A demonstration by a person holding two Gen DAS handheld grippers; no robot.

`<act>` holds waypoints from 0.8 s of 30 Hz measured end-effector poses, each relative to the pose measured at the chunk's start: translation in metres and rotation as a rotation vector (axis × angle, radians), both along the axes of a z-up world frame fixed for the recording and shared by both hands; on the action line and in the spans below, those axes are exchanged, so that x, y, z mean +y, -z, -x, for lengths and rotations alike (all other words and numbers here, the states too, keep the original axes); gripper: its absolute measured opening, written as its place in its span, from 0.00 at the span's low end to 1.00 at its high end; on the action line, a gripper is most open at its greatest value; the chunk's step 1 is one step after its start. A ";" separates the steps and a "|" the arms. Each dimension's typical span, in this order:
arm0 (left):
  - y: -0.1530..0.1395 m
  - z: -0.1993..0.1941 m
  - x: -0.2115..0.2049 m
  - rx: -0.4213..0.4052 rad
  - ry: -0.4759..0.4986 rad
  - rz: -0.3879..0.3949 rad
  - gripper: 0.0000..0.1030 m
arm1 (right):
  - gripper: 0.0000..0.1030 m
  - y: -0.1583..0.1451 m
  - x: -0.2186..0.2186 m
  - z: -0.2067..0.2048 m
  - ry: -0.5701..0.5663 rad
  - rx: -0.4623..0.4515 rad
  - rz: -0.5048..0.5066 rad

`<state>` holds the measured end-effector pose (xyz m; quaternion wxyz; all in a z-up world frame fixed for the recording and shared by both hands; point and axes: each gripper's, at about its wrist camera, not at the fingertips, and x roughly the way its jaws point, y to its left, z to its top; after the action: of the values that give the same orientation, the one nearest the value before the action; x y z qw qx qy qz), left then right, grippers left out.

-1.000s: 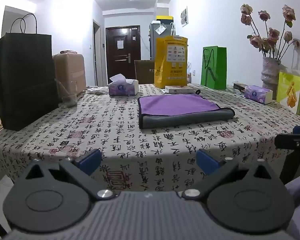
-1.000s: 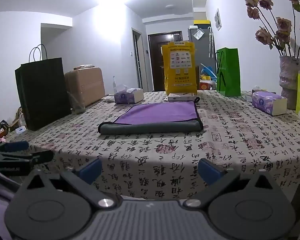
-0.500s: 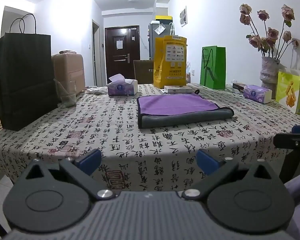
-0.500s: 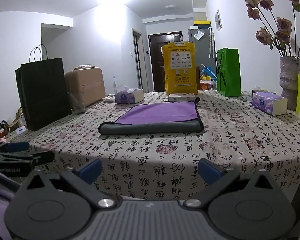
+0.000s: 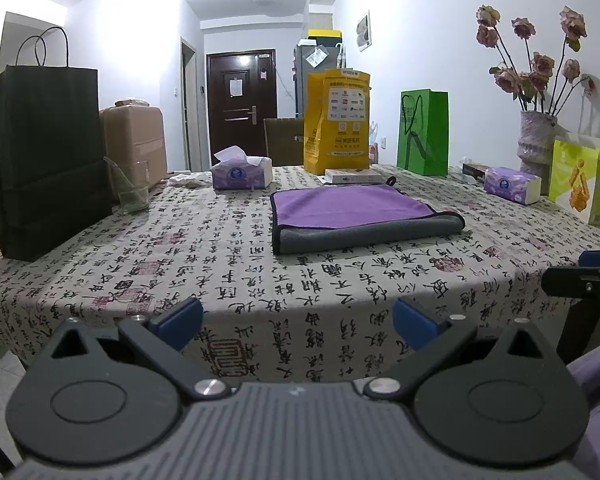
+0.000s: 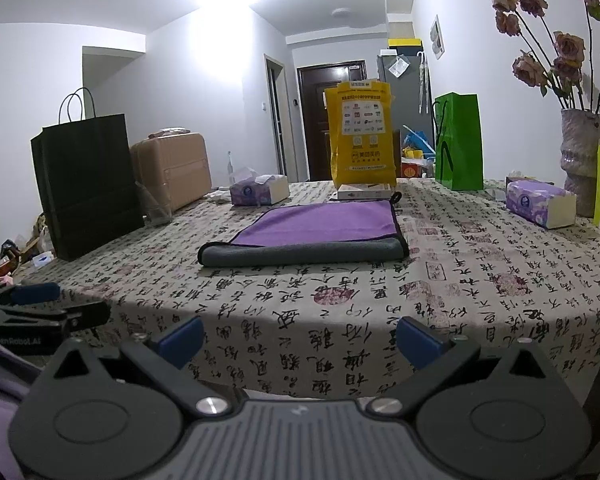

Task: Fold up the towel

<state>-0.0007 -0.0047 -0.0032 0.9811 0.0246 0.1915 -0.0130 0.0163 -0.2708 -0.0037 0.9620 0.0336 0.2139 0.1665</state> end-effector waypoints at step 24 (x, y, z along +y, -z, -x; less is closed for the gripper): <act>-0.001 -0.003 0.001 0.016 0.022 -0.006 1.00 | 1.00 0.001 0.000 -0.003 0.005 0.008 -0.006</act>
<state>0.0026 -0.0037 -0.0026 0.9793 0.0297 0.1990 -0.0233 0.0188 -0.2707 -0.0045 0.9614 0.0376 0.2172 0.1644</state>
